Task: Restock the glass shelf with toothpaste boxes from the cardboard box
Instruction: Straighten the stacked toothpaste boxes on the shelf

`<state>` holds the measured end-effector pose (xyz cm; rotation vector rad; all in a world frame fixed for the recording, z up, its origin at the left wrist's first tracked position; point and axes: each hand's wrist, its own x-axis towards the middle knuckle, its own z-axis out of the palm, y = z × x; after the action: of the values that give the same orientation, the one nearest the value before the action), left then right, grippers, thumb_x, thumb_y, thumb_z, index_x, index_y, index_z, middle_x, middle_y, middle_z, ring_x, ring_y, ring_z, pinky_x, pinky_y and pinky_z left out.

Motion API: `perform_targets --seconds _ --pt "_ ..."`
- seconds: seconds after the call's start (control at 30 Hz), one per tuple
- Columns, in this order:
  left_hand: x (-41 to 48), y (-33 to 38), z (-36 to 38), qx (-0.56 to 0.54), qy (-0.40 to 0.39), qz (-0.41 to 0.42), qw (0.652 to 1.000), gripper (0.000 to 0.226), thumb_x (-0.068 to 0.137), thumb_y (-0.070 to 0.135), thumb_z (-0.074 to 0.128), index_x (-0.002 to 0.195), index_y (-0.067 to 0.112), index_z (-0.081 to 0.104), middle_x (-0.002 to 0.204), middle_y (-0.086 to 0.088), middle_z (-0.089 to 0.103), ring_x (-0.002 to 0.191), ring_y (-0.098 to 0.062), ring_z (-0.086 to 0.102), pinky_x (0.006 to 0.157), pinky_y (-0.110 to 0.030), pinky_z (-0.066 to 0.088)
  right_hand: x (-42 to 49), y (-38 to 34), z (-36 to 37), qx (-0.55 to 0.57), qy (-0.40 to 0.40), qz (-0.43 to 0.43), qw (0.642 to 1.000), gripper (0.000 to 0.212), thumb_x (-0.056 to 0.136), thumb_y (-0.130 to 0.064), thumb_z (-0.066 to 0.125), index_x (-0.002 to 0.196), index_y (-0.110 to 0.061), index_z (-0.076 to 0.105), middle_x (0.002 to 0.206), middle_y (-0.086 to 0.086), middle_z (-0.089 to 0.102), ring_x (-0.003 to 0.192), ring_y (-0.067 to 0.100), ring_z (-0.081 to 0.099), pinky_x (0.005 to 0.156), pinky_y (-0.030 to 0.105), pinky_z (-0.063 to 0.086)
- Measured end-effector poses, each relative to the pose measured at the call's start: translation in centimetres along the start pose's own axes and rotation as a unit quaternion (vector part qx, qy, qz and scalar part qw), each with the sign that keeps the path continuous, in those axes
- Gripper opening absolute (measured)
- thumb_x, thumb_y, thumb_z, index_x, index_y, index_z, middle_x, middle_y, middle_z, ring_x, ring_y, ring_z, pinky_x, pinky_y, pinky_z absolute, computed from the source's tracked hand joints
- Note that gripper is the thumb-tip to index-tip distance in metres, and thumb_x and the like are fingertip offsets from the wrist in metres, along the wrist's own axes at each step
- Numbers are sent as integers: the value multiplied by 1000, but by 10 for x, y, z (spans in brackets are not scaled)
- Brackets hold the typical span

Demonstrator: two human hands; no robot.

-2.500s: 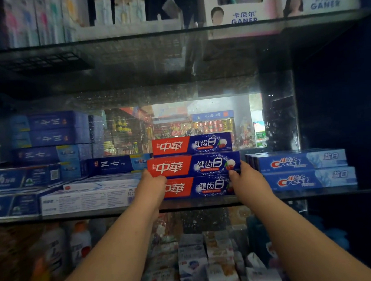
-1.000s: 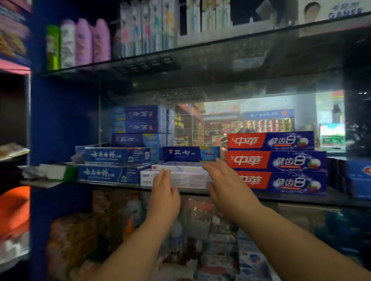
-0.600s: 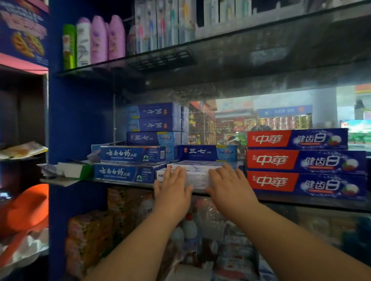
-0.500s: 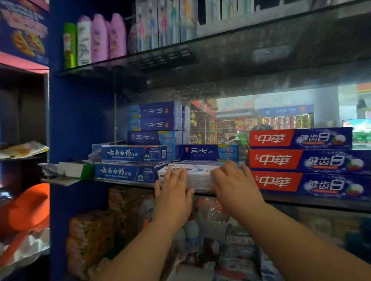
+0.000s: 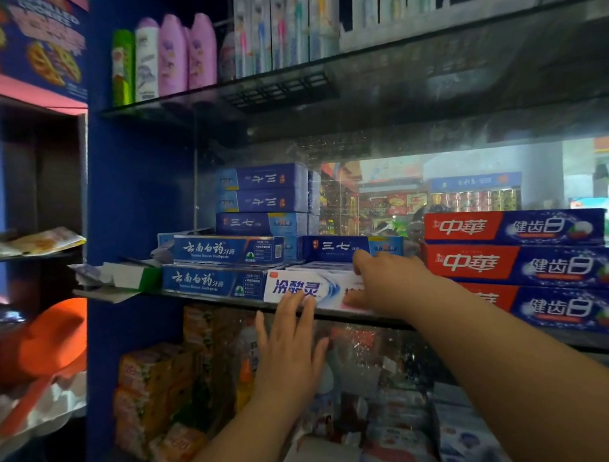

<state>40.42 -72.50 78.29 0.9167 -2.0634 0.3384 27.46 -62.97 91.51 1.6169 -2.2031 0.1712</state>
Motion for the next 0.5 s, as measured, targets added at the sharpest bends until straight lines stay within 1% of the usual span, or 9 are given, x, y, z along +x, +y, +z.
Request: perform_targets --seconds 0.07,0.1,0.17,0.2,0.27,0.3,0.4,0.47,0.5 --pt "-3 0 -1 -25 3 -5 1000 49 90 41 34 135 22 41 140 3 33 131 -14 34 108 -56 21 2 -3 0 9 -17 -11 1000 47 90 -42 56 125 -19 36 118 9 60 103 30 58 90 46 45" --pt "-2 0 -3 -45 7 -17 999 47 94 38 35 139 23 39 144 5 30 135 -13 32 113 -54 17 4 -3 3 16 -20 -12 1000 47 91 -39 56 127 -19 35 119 10 59 104 31 57 91 47 45" --pt "6 -2 -7 -71 5 -46 996 50 99 36 35 147 26 28 153 7 17 143 -12 18 120 -46 2 7 -3 8 15 -1 -14 1000 50 92 -39 54 134 -21 35 125 10 54 112 32 53 97 49 39" --pt "12 -3 -9 -81 14 -48 995 51 99 36 35 148 26 25 154 7 14 145 -13 13 120 -44 0 9 -2 11 6 14 -14 1000 51 92 -39 52 137 -22 35 128 9 51 116 31 51 100 49 36" --pt "27 -3 -17 -113 46 -44 992 50 99 34 37 147 24 28 156 5 14 145 -15 12 120 -44 1 13 3 16 -13 31 -7 999 51 93 -40 50 139 -24 37 131 8 49 120 29 49 103 49 31" --pt "36 -2 -20 -124 48 -44 990 51 99 33 38 148 23 27 156 4 13 146 -15 11 120 -44 1 15 6 18 -13 28 -3 1000 50 93 -41 49 138 -25 38 132 7 49 121 29 48 104 50 30" --pt "63 -2 -25 -103 -3 -28 994 55 100 36 34 151 25 17 160 7 5 148 -13 0 121 -43 -1 20 10 18 -24 -23 8 999 40 96 -43 44 132 -27 45 133 6 47 124 29 45 105 56 26" --pt "79 -1 -27 -94 -65 -8 993 57 99 44 32 151 27 16 160 9 6 148 -11 -4 120 -45 -4 26 10 13 -65 -45 -8 997 31 99 -35 42 129 -25 46 134 7 45 128 29 40 103 60 28" --pt "85 0 -27 -92 -93 3 991 59 98 50 31 151 28 18 160 10 10 148 -11 -3 119 -46 -5 29 9 10 -73 -44 -15 996 32 101 -29 41 132 -23 44 137 7 44 130 30 39 104 59 31"
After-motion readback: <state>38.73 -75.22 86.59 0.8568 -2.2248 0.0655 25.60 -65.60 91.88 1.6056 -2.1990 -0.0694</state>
